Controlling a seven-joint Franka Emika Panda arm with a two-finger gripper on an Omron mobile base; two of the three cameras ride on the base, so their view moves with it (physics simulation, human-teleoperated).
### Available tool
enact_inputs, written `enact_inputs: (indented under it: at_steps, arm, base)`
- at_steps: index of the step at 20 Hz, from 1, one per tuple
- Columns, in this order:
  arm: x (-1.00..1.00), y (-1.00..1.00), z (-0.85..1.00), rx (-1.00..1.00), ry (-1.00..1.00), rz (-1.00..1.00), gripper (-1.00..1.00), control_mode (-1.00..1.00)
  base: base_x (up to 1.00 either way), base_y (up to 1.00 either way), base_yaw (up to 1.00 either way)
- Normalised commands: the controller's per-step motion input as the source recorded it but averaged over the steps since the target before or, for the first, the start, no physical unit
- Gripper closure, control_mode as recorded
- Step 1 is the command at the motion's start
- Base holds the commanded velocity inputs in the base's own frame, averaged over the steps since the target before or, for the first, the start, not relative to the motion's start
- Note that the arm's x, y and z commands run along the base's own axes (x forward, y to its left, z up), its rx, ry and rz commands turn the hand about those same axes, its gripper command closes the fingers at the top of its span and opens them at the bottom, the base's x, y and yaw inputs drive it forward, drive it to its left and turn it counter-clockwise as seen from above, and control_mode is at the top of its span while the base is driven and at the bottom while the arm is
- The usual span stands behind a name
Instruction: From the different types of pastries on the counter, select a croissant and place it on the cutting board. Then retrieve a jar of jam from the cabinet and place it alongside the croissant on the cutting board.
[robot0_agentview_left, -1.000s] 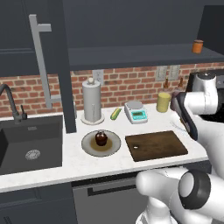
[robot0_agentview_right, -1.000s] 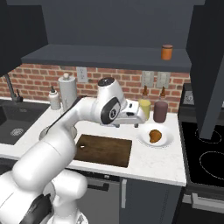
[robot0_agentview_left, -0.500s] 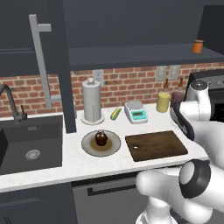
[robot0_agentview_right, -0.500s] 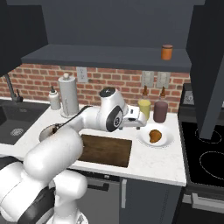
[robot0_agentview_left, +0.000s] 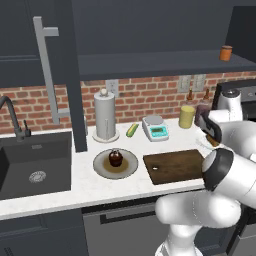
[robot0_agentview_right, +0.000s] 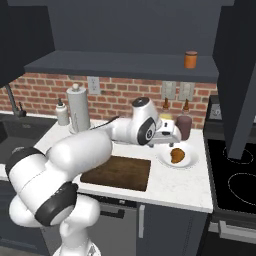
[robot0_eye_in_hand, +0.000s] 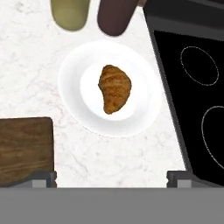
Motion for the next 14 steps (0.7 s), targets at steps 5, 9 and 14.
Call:
enact_inputs:
  at_steps: [5,9,14]
  arm:
    - [0.45,-0.24,0.00,0.01,0.05,0.00,-1.00,-1.00]
    - [0.42,-0.14,0.00,0.00,0.00,0.00,-1.00,-1.00]
    - [0.10,-0.20,0.00,0.00,0.05,0.00,-1.00,-1.00]
  base:
    - [0.00,0.00,0.00]
    - [0.00,0.00,0.00]
    - [0.00,0.00,0.00]
